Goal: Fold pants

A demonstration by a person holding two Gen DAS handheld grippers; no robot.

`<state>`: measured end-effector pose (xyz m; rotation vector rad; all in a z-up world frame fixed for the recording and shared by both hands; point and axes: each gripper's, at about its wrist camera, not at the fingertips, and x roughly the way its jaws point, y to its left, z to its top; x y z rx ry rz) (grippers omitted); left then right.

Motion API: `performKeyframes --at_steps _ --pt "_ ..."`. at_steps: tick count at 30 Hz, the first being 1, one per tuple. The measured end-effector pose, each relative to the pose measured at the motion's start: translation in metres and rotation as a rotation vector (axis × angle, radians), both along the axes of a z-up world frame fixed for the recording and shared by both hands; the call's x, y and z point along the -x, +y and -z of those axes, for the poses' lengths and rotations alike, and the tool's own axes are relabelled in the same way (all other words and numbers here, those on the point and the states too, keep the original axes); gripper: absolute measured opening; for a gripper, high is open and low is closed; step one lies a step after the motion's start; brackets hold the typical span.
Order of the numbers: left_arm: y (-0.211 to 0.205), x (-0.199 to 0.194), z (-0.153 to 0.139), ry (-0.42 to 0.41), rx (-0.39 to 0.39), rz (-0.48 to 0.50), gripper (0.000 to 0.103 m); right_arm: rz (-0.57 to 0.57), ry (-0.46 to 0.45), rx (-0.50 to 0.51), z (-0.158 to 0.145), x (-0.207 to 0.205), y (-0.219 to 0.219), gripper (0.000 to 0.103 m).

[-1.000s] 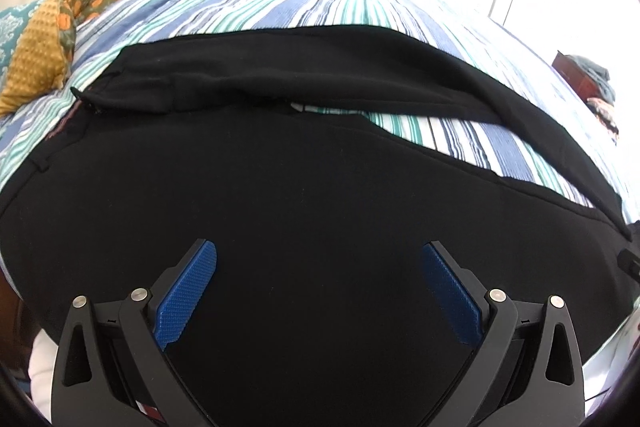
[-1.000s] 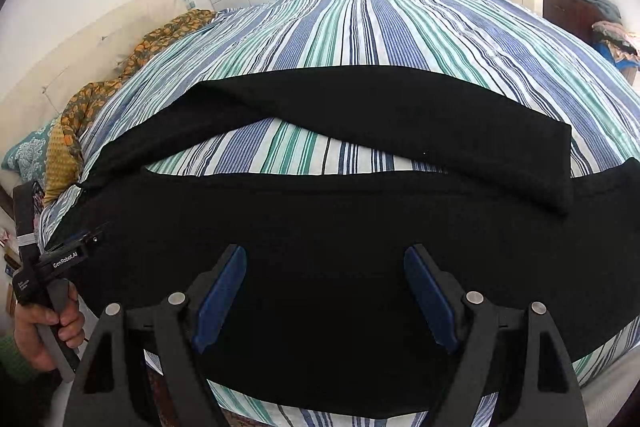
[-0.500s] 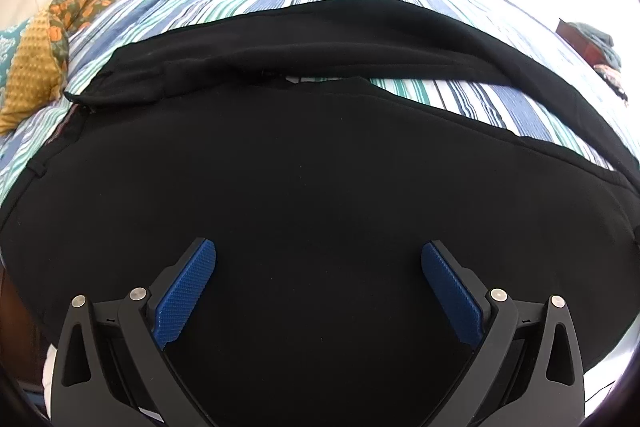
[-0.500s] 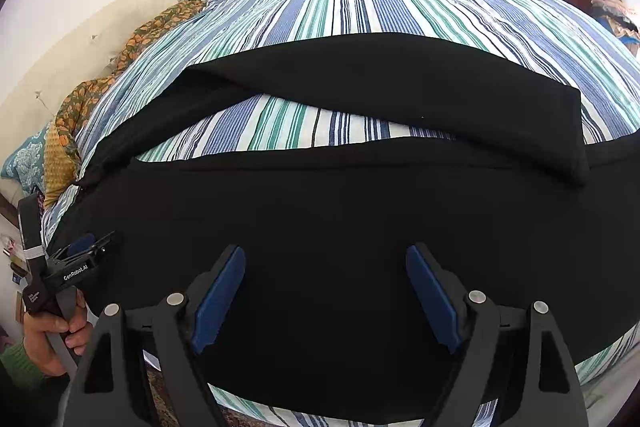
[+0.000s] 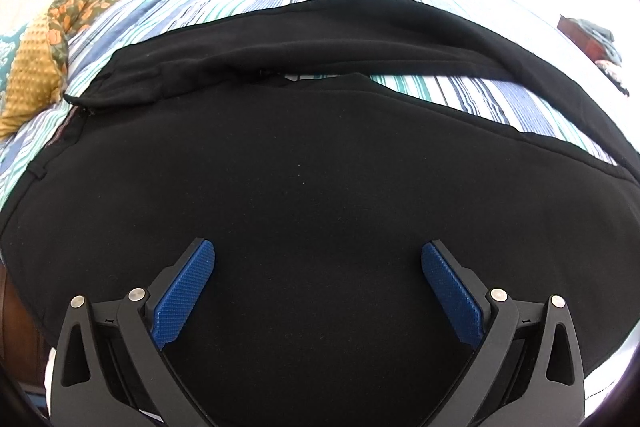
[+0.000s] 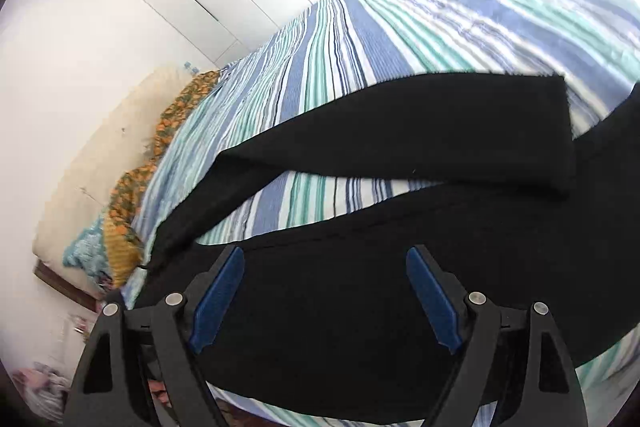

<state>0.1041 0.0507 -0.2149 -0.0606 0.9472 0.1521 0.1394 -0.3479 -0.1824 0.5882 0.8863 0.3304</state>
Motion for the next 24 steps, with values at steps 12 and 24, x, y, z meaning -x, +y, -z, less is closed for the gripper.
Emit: performKeyframes --at_steps 12,24 --pt "0.001 -0.002 0.000 0.026 -0.008 0.003 0.102 0.493 0.160 -0.184 0.040 -0.064 -0.097 0.025" --pt "0.101 -0.129 -0.070 0.066 0.706 -0.135 0.102 0.107 -0.175 -0.078 -0.109 -0.035 -0.059 0.005"
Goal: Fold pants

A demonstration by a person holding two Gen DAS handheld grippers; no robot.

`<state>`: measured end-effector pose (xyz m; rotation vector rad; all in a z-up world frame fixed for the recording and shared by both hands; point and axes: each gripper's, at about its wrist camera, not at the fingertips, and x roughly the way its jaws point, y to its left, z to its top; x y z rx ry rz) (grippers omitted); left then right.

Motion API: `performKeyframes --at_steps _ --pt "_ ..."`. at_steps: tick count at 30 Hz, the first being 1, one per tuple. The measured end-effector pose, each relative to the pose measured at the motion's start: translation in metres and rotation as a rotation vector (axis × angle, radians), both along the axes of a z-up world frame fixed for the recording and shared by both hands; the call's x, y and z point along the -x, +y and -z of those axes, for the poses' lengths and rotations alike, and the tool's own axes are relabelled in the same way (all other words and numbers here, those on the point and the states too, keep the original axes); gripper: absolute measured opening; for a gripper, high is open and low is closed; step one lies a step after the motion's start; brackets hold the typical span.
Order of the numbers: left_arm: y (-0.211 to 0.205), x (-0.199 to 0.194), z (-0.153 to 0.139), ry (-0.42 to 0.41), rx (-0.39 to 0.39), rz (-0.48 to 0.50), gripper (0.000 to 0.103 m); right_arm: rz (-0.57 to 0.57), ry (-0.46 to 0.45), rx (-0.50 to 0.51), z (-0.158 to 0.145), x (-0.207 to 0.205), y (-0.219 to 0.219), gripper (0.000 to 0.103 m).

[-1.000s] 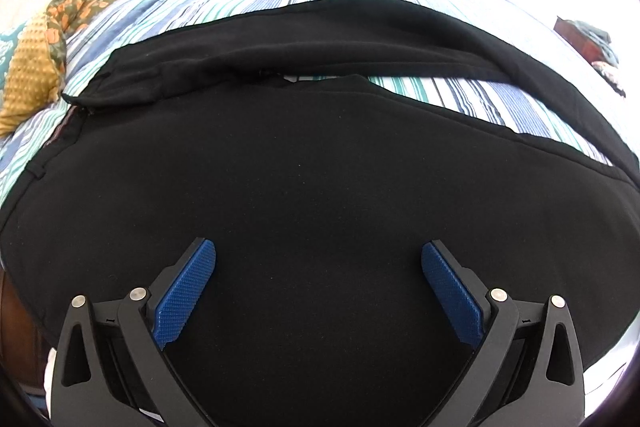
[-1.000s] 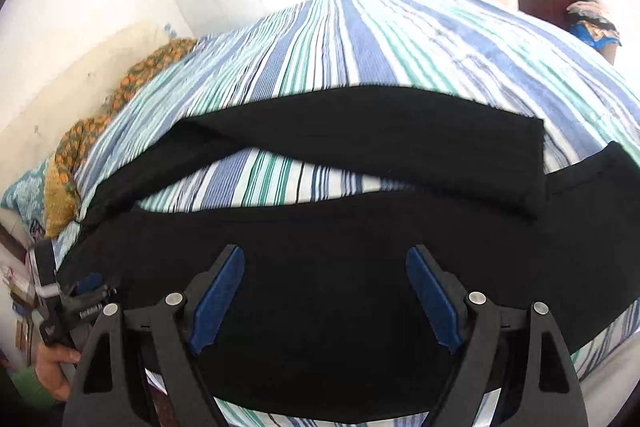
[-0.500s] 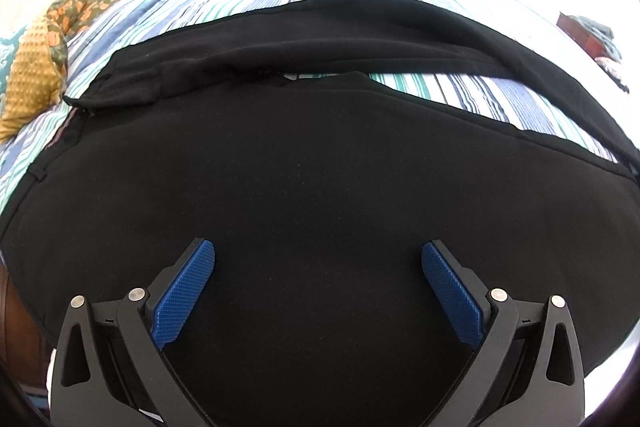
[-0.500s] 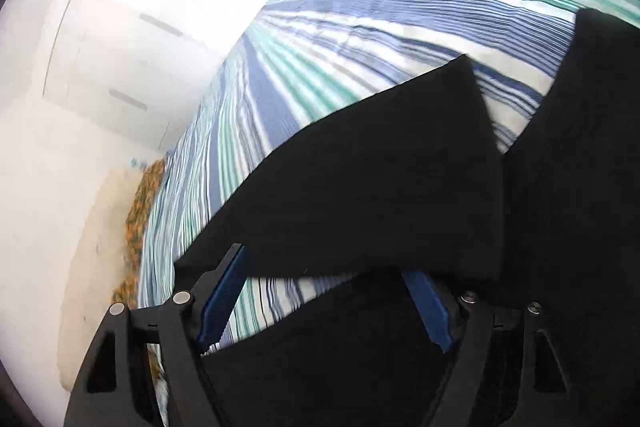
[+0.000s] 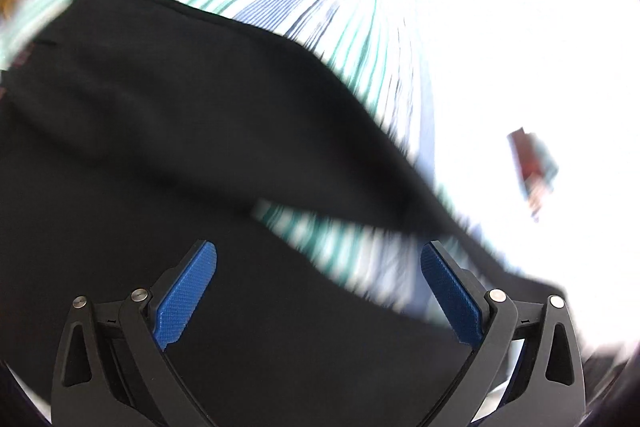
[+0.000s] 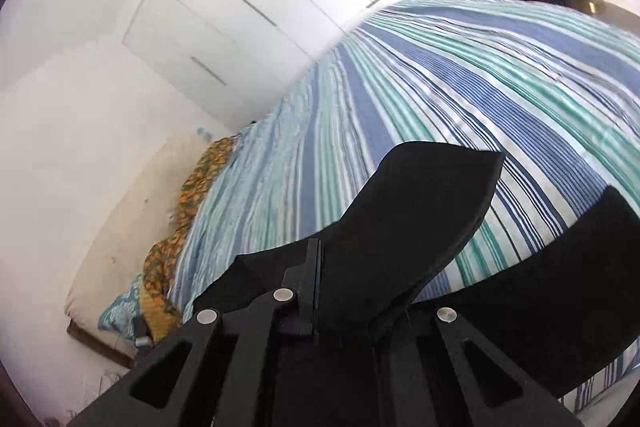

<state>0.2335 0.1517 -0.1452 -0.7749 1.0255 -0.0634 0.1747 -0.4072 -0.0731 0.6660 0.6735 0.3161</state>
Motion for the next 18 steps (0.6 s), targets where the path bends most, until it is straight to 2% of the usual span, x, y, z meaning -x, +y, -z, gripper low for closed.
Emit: performKeyframes --at_steps 2,7,8,10,11,12,13,16,18 --pt "0.008 -0.030 0.004 0.012 0.071 -0.018 0.102 -0.044 -0.044 0.007 -0.020 0.011 0.007 0.005" --pt "0.017 -0.076 0.020 0.091 0.083 -0.077 0.101 -0.117 -0.112 -0.066 -0.047 0.049 0.010 0.005" --pt "0.017 -0.081 0.022 0.103 0.081 -0.084 0.097 -0.132 -0.122 -0.087 -0.049 0.055 0.009 0.005" --pt "0.019 -0.086 0.029 0.135 0.082 -0.098 0.054 -0.164 -0.128 -0.138 -0.049 0.071 0.001 0.005" --pt "0.020 -0.087 0.033 0.151 0.109 -0.091 0.008 -0.169 -0.127 -0.152 -0.047 0.072 -0.003 0.005" --pt "0.022 -0.086 0.033 0.155 0.139 -0.092 0.005 -0.167 -0.122 -0.146 -0.048 0.072 -0.007 0.005" --pt "0.024 -0.080 0.024 0.120 0.134 -0.107 0.005 -0.155 -0.112 -0.119 -0.047 0.073 -0.010 0.005" --pt "0.024 -0.056 -0.026 -0.023 0.050 -0.085 0.005 -0.108 -0.060 -0.037 -0.033 0.065 -0.025 0.005" --pt "0.025 -0.020 -0.066 -0.143 -0.003 -0.083 0.006 -0.081 -0.045 0.049 -0.032 0.051 -0.032 0.005"
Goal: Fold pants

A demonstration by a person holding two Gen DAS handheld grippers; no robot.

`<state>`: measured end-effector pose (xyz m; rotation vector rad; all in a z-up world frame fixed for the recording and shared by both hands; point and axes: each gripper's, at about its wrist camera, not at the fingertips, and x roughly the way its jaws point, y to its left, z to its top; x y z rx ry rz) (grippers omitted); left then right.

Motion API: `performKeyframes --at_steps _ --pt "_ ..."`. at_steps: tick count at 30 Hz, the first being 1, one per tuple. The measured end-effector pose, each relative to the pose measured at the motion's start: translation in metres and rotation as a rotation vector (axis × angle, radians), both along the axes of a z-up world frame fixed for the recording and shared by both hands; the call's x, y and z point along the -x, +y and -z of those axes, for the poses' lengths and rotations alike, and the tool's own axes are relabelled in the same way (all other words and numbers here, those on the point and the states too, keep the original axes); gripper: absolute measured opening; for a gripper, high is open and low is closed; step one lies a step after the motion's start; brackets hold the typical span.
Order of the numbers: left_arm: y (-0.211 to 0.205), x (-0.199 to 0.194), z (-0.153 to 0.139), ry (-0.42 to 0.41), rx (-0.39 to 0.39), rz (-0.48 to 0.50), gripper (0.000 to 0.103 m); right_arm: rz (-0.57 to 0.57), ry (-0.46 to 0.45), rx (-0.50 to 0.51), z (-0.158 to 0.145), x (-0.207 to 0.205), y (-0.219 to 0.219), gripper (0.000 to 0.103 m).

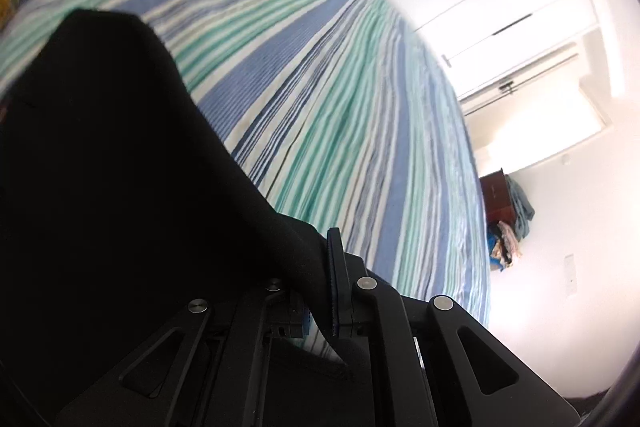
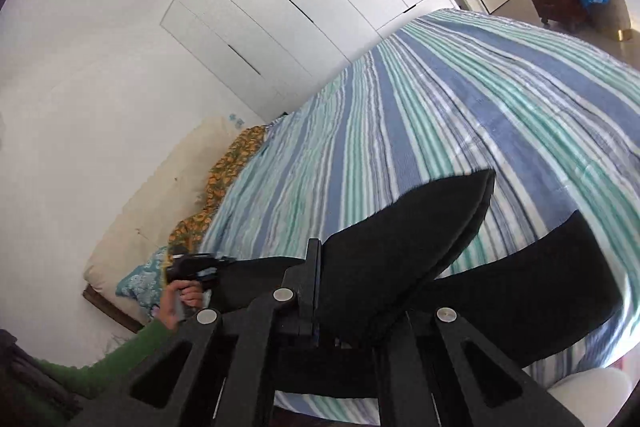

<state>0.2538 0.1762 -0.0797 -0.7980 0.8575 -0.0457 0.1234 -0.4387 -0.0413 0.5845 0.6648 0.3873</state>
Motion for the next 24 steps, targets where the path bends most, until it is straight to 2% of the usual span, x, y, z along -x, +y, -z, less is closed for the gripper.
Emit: performKeyframes --at_steps 2,4,5,7,9,11,13,14,16,18,19,20,24 --pt "0.005 0.044 -0.024 -0.095 -0.024 -0.024 0.009 -0.002 -0.009 0.002 -0.002 -0.016 -0.006 0.005" --pt "0.004 0.087 -0.020 -0.117 -0.022 -0.036 0.015 -0.019 -0.004 -0.003 -0.003 -0.028 -0.016 0.005" --pt "-0.003 0.103 -0.006 -0.087 -0.031 -0.030 0.017 -0.023 0.022 0.019 0.000 -0.034 -0.020 0.005" --pt "-0.025 0.126 0.040 0.045 -0.107 0.008 0.018 -0.029 0.100 0.098 0.017 -0.042 -0.028 0.005" --pt "-0.043 0.133 0.089 0.177 -0.149 0.055 0.016 -0.025 0.250 0.216 0.051 -0.049 -0.034 0.005" --pt "-0.053 0.136 0.109 0.221 -0.150 0.047 0.013 -0.023 0.421 0.337 0.094 -0.052 -0.041 0.005" --pt "-0.061 0.133 0.106 0.206 -0.139 0.043 0.014 -0.026 0.549 0.377 0.130 -0.050 -0.049 0.005" --pt "-0.063 0.130 0.103 0.201 -0.140 0.049 0.014 -0.019 0.582 0.356 0.139 -0.049 -0.054 0.006" --pt "-0.067 0.123 0.098 0.179 -0.144 0.063 0.014 -0.003 0.562 0.299 0.135 -0.050 -0.065 0.007" --pt "-0.067 0.120 0.098 0.171 -0.141 0.066 0.014 0.008 0.533 0.228 0.129 -0.050 -0.075 0.026" --pt "-0.067 0.120 0.101 0.173 -0.133 0.061 0.014 0.014 0.530 0.183 0.129 -0.048 -0.080 0.051" --pt "-0.065 0.120 0.102 0.175 -0.125 0.057 0.014 0.022 0.525 0.144 0.129 -0.047 -0.084 0.060" --pt "-0.059 0.125 0.103 0.174 -0.094 0.036 0.014 0.076 0.512 0.017 0.130 -0.036 -0.099 0.058"
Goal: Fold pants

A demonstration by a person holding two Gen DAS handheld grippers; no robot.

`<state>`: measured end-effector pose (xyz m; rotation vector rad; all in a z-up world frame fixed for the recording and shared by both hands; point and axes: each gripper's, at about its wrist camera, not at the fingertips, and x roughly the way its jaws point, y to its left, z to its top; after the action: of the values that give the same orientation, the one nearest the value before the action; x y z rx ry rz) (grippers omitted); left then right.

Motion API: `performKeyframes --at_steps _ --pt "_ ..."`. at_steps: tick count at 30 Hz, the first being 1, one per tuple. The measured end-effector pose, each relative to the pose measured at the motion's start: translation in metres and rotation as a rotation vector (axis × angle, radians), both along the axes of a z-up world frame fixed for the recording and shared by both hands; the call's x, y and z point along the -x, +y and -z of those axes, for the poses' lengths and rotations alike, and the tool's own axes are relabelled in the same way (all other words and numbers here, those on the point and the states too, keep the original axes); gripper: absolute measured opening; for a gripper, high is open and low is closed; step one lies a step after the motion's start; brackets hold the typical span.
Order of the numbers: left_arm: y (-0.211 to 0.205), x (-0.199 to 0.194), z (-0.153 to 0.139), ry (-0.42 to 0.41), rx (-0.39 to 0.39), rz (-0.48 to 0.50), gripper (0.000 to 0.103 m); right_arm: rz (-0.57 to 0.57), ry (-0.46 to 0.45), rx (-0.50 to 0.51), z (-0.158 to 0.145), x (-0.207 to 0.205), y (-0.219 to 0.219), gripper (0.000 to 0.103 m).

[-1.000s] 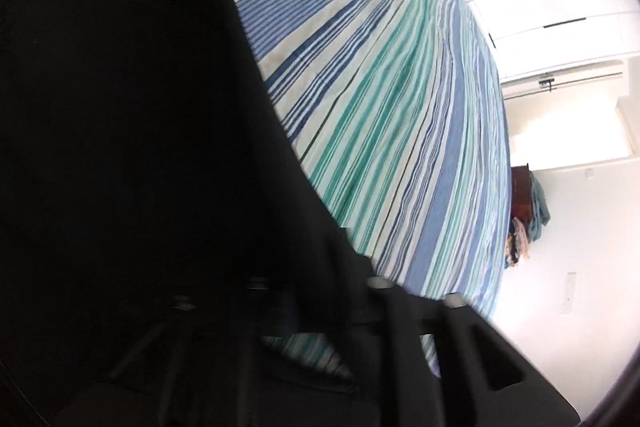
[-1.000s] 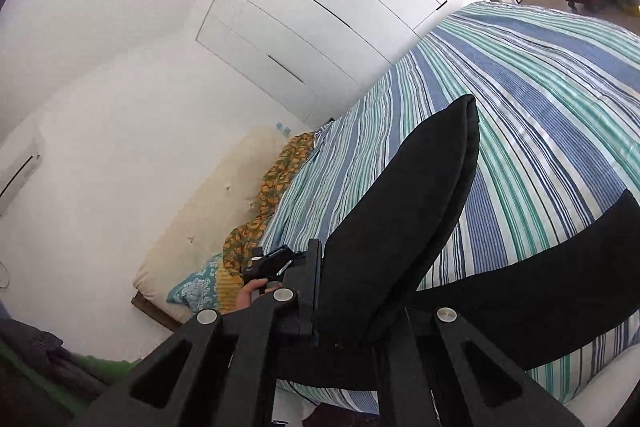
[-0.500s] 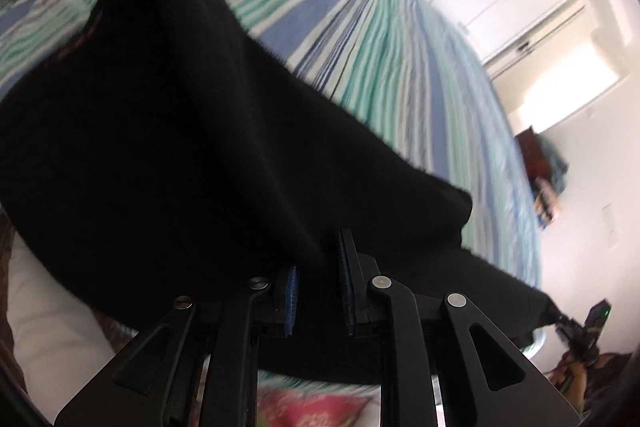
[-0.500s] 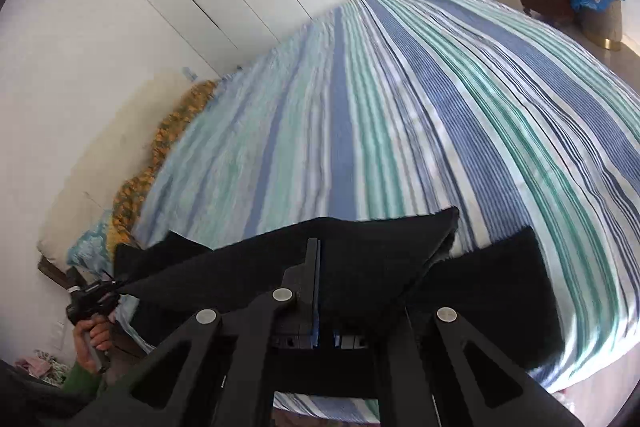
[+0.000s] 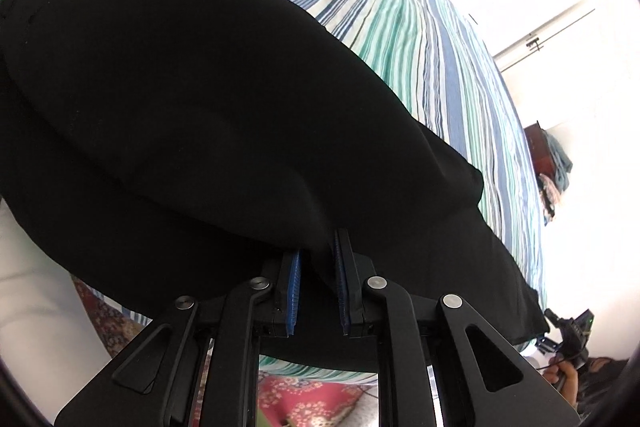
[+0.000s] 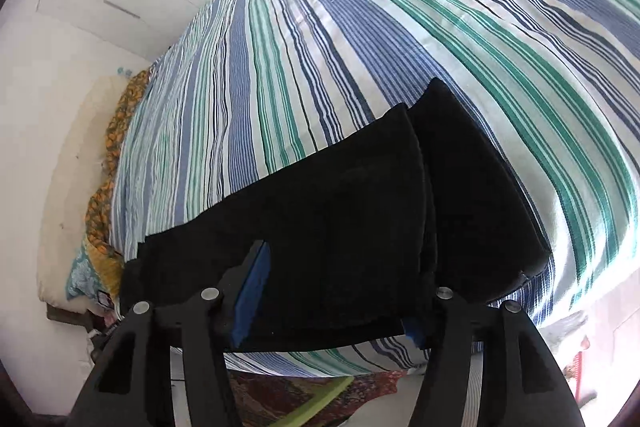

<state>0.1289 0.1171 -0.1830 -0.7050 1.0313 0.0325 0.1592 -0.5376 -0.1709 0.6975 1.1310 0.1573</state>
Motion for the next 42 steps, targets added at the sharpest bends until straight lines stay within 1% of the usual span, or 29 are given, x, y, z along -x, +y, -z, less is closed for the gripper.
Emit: performKeyframes --at_steps 1,2,3,4,5,6,7,9,10,11,12,14,17,19,23,24,28,33,39,42 --pt "0.000 0.003 -0.005 -0.006 0.008 -0.003 0.014 0.036 -0.001 -0.029 0.000 0.005 -0.005 0.056" --pt "-0.004 0.010 -0.004 -0.014 0.010 -0.002 0.013 0.074 -0.001 -0.059 0.002 0.008 -0.013 0.048" --pt "-0.001 0.015 -0.006 -0.024 0.008 0.006 0.008 0.106 0.005 -0.078 0.004 0.012 -0.019 0.039" --pt "-0.004 0.019 -0.008 -0.029 -0.003 0.023 0.007 0.133 0.013 -0.070 0.005 0.014 -0.023 0.014" --pt "-0.005 0.030 -0.007 -0.034 -0.016 0.042 0.006 0.154 0.013 -0.037 0.003 0.016 -0.027 0.013" --pt "-0.011 0.030 -0.008 -0.040 -0.033 0.065 0.005 0.150 0.008 0.018 -0.001 0.017 -0.026 0.013" --pt "-0.020 0.028 -0.005 -0.040 -0.057 0.094 0.005 0.117 0.007 0.124 -0.009 0.017 -0.020 0.013" --pt "-0.033 0.031 -0.002 -0.020 -0.121 0.139 0.004 -0.022 0.003 0.463 -0.026 0.014 0.011 0.013" --pt "-0.036 0.031 0.002 -0.008 -0.135 0.145 0.004 -0.087 0.020 0.581 -0.026 0.012 0.025 0.013" --pt "-0.039 0.030 0.006 -0.001 -0.128 0.140 0.005 -0.121 0.051 0.637 -0.021 0.010 0.033 0.013" --pt "-0.037 0.029 0.008 0.003 -0.110 0.131 0.005 -0.133 0.079 0.656 -0.016 0.008 0.035 0.013" --pt "-0.036 0.027 0.007 -0.006 -0.092 0.123 0.005 -0.122 0.107 0.644 -0.012 0.005 0.027 0.013" --pt "-0.042 0.028 0.003 -0.030 -0.116 0.135 0.004 -0.091 0.098 0.616 -0.014 0.005 0.018 0.013" --pt "-0.047 0.031 0.000 -0.031 -0.122 0.140 0.004 -0.089 0.094 0.624 -0.014 0.006 0.022 0.013" --pt "-0.043 0.035 0.002 -0.014 -0.094 0.133 0.003 -0.092 0.100 0.651 -0.011 0.007 0.028 0.013" --pt "-0.037 0.040 0.000 -0.015 -0.092 0.133 0.003 -0.091 0.102 0.652 -0.010 0.005 0.029 0.013" --pt "-0.028 0.042 -0.004 -0.007 -0.110 0.138 0.003 -0.090 0.105 0.652 -0.009 0.005 0.029 0.013" --pt "-0.027 0.050 -0.012 -0.023 -0.113 0.136 0.003 -0.088 0.107 0.655 -0.008 0.004 0.031 0.013" --pt "-0.018 0.050 0.000 0.026 -0.086 0.131 0.003 -0.088 0.109 0.655 -0.008 0.005 0.031 0.014" --pt "-0.017 0.051 -0.004 0.028 -0.110 0.138 0.003 -0.087 0.107 0.653 -0.008 0.005 0.030 0.014"
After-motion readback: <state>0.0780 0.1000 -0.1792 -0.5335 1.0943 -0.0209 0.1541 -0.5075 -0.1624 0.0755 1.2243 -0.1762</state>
